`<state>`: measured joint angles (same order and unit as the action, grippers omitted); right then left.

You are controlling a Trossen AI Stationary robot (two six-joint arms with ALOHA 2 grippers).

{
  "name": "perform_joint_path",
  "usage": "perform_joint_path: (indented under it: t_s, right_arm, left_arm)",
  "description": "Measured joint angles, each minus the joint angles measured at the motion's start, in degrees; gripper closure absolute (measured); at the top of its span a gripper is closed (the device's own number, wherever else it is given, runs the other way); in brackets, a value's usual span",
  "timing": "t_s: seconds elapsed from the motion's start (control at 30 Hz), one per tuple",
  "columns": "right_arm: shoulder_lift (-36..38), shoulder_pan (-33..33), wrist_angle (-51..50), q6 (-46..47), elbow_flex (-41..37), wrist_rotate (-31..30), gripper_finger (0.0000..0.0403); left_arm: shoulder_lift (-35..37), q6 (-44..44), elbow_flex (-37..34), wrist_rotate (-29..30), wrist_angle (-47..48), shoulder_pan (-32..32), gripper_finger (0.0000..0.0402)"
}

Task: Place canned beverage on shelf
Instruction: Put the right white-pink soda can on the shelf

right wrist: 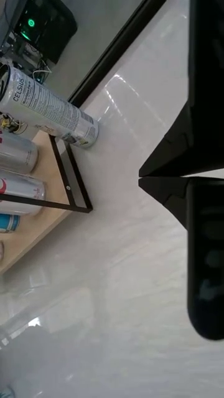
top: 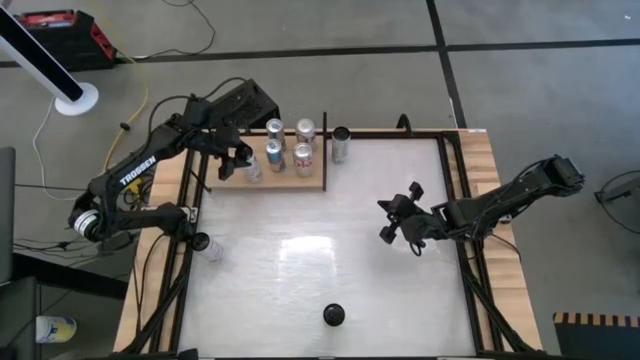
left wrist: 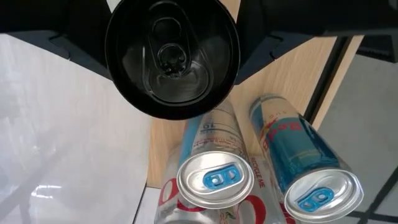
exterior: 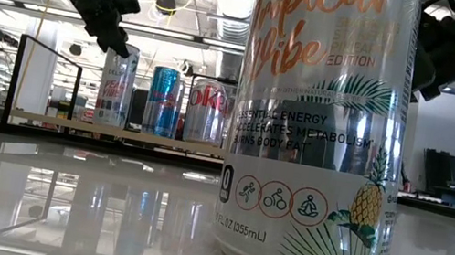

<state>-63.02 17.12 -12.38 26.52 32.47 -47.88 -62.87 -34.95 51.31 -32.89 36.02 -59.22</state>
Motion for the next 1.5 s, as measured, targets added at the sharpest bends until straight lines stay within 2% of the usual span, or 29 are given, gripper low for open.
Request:
perform_joint_path:
  t_s: [0.2,0.33,0.8,0.87,1.0,1.13,1.23,1.3,1.37,1.5]
  right_arm:
    - [-0.02,0.00,0.00,0.00,0.00,0.02,0.0371]
    - [-0.02,0.00,0.02,0.00,0.00,0.03,0.0372]
    - [-0.03,0.00,0.02,0.02,0.00,0.09,0.0371]
    - [-0.03,0.00,0.02,0.02,0.00,0.09,0.0372]
    - [-0.04,-0.01,0.02,0.02,0.00,0.09,0.0375]
    - [-0.04,-0.01,0.04,0.02,0.00,0.09,0.0373]
    - [-0.04,-0.02,0.22,0.02,0.00,0.09,0.0372]
    - [-0.04,0.00,0.80,0.00,0.00,0.09,0.0373]
    - [-0.04,0.00,1.11,0.02,0.02,0.09,0.0374]
    - [-0.04,-0.01,1.09,0.01,0.02,0.09,0.0375]
  left_arm:
    - [0.00,0.13,-0.04,1.40,0.09,-0.02,0.0066]
    - [0.00,1.63,-0.04,2.28,-0.70,-0.02,0.0033]
    - [5.38,4.07,3.90,2.63,1.10,0.07,0.0029]
    - [6.88,5.81,4.20,0.54,0.73,0.07,0.0029]
    - [9.77,11.44,4.07,-7.72,0.49,1.14,0.0029]
    - [10.46,13.38,3.73,-8.63,5.20,8.04,0.0043]
    - [10.47,14.00,3.69,-5.38,7.45,15.44,0.0071]
    - [10.47,15.19,3.69,-0.67,7.67,21.13,0.0100]
    - [10.47,15.86,3.69,6.62,7.68,26.81,0.0134]
    - [10.31,15.75,3.69,25.98,9.08,35.98,0.0215]
